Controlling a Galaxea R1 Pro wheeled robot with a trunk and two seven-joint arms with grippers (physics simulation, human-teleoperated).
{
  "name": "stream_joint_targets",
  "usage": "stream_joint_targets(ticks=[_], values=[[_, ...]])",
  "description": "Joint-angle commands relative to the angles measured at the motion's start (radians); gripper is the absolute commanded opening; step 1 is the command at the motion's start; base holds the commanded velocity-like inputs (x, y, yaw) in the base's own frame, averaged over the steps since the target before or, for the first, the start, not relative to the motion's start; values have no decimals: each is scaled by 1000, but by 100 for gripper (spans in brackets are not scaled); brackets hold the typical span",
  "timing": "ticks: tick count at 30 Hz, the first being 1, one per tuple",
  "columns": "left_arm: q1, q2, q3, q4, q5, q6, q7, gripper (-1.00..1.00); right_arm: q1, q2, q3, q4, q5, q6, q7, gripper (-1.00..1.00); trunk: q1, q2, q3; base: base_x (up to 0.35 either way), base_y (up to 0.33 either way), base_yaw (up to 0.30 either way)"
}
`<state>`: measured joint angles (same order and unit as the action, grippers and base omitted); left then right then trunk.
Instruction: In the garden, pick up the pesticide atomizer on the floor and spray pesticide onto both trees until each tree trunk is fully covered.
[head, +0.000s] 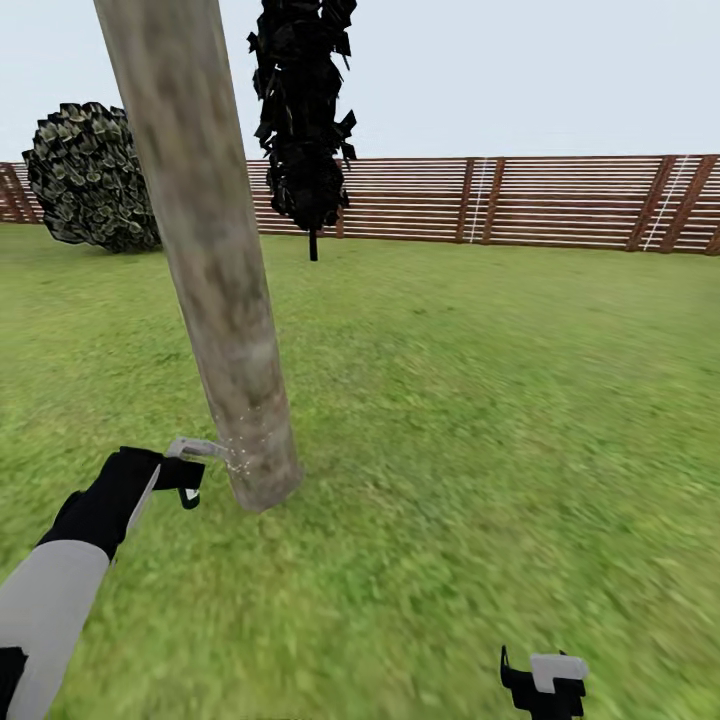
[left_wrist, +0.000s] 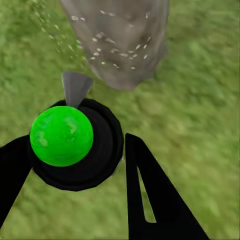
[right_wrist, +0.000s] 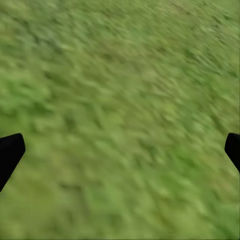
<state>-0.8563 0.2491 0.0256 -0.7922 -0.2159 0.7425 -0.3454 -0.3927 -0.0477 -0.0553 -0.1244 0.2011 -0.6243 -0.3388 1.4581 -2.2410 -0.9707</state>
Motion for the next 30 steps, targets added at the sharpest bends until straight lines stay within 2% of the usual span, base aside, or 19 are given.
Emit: stream_joint_targets(ticks=[1, 3, 6, 9, 10, 11, 13, 23, 30], values=[[1, 21, 2, -15, 4, 4, -2, -100, 0, 0, 0, 0, 0, 0, 0, 100, 0, 0, 0, 6, -13, 176], [1, 53, 5, -22, 7, 11, -4, -100, 0, 0, 0, 0, 0, 0, 0, 100, 0, 0, 0, 3, -6, 76], [2, 81, 20, -25, 11, 15, -4, -100, 0, 0, 0, -1, 0, 0, 0, 100, 0, 0, 0, 1, -2, 22], [2, 72, 16, -28, 13, 16, -4, -100, 0, 0, 0, -1, 0, 0, 0, 100, 0, 0, 0, 0, -37, 3], [2, 65, 16, -28, 12, 17, -4, -100, 0, 0, 0, -1, 0, 0, 0, 100, 0, 0, 0, 0, -164, 1], [2, 47, 15, -28, 7, 17, -4, -100, 0, 0, 0, 0, 0, 0, 0, 100, 0, 0, 0, 0, -236, 0], [2, 39, 14, -28, 6, 16, -4, -100, 0, 0, 0, -1, 0, 0, 0, 100, 0, 0, 0, 0, -257, 34], [0, 34, 18, -28, 4, 12, 2, -100, 0, 0, 0, 0, 0, 0, 1, 100, 0, 0, 0, 0, -271, 236], [4, 34, 20, -27, 3, 12, 3, -100, 0, -2, 0, -1, 0, 0, 0, 100, 0, 0, 0, 0, -274, 34]])
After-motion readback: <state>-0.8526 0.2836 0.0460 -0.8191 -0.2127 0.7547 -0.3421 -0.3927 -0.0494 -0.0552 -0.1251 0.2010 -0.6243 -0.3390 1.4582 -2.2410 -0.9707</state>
